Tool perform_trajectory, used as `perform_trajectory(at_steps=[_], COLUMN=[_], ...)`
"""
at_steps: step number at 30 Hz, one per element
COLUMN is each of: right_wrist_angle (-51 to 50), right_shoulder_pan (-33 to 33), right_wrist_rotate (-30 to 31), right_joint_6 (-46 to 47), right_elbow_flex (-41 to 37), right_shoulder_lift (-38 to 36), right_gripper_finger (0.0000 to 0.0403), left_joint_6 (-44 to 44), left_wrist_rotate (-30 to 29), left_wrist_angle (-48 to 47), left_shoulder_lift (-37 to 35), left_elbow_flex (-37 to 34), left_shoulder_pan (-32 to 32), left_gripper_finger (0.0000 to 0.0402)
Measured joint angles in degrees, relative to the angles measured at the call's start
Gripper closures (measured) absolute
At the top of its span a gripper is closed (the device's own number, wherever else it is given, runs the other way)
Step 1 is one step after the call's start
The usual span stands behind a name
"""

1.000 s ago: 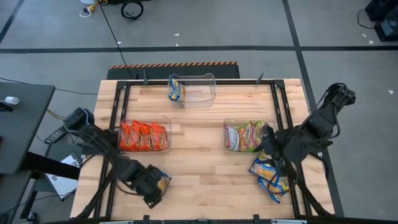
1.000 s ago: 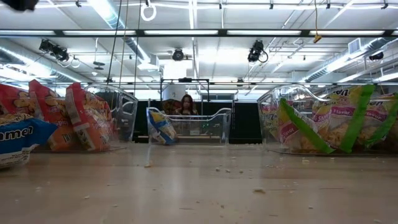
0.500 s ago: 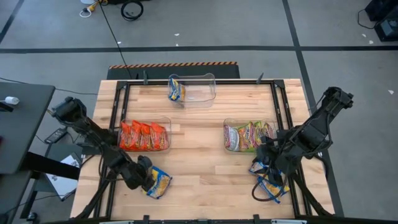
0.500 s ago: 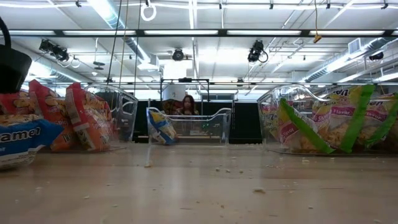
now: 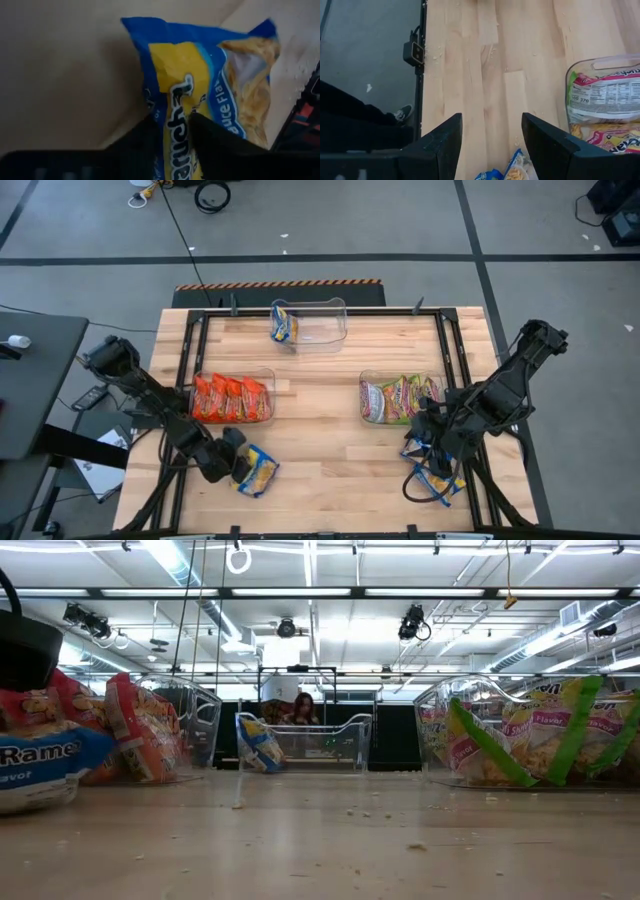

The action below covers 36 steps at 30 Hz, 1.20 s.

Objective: Sort Maruchan noodles
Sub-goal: Put the blue noodle from the bottom right into the top transparent bin

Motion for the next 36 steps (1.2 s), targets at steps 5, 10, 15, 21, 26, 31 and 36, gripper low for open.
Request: perform_trajectory(at_steps=[5, 10, 15, 21, 26, 31, 36], right_wrist_angle=[-0.02, -0.02, 0.17, -0.06, -5.60, -10.62, -12.69], right_shoulder_pan=[-0.54, -2.32, -4.68, -8.42, -10.15, -10.00, -9.79], right_wrist_rotate=[0.07, 0.60, 1.72, 0.76, 0.87, 2.85, 4.09], right_joint_6=[-0.74, -3.34, -6.66, -7.42, -6.77, -4.37, -5.45], right_elbow_flex=[0.00, 0.00, 0.00, 0.00, 0.00, 0.00, 0.00], right_shoulder_lift=[0.00, -0.28, -0.27, -0.54, -3.27, -7.14, -10.36], right_gripper_finger=[0.0193, 0.0193, 0.0193, 0.0193, 0.0193, 0.0193, 0.0192], left_joint_6=[-3.90, -5.44, -1.47, 15.08, 24.76, 30.21, 33.46], left_wrist_rotate=[4.53, 5.12, 1.45, -4.15, -10.36, -9.29, -1.16], left_wrist_angle=[1.27, 1.23, -8.16, -20.69, -26.79, -28.77, -26.85], left_shoulder_lift=[-0.09, -0.15, -0.15, -0.17, -0.26, -0.09, 3.05], left_elbow_flex=[0.10, 7.14, 20.34, 36.97, 45.43, 46.51, 46.56], left_shoulder_pan=[0.00, 0.36, 4.79, 16.31, 30.13, 47.38, 62.34], left_gripper_finger=[0.0378, 0.0370, 0.0372, 0.0376, 0.0375, 0.0376, 0.0377])
